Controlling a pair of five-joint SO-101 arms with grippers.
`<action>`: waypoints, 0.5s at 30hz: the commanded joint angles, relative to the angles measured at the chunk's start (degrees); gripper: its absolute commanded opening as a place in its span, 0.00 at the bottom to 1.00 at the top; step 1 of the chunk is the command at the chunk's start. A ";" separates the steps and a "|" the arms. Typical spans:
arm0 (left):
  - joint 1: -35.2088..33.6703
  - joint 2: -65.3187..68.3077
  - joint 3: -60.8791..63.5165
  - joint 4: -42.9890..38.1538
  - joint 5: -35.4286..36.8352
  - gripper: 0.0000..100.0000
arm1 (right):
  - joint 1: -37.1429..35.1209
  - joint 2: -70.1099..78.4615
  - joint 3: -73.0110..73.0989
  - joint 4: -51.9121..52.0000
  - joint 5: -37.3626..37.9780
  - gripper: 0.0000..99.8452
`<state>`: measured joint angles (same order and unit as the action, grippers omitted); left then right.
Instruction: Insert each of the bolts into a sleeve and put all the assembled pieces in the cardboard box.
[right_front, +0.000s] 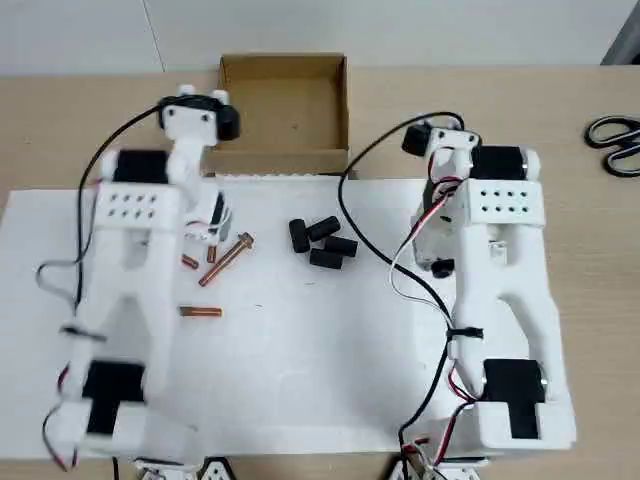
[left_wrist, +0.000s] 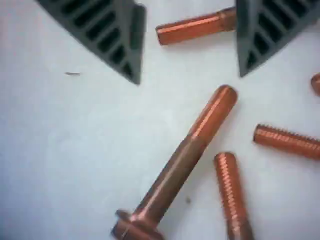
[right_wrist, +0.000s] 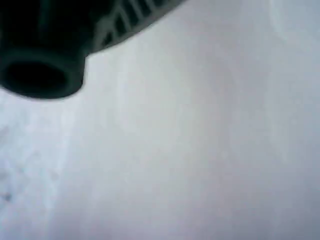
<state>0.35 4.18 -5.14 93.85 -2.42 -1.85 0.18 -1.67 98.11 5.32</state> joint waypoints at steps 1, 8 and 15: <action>0.62 8.35 -12.00 3.43 1.14 0.09 | 2.86 -2.86 1.41 0.48 -0.44 0.01; 0.00 22.07 -28.18 6.51 7.74 0.08 | 6.11 -3.21 6.33 -1.45 -0.44 0.01; -0.35 28.22 -33.19 6.51 9.32 0.09 | 6.11 -3.21 6.77 -1.45 -0.44 0.01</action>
<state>0.53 31.96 -34.86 98.95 6.55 3.52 0.18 5.36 97.14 5.32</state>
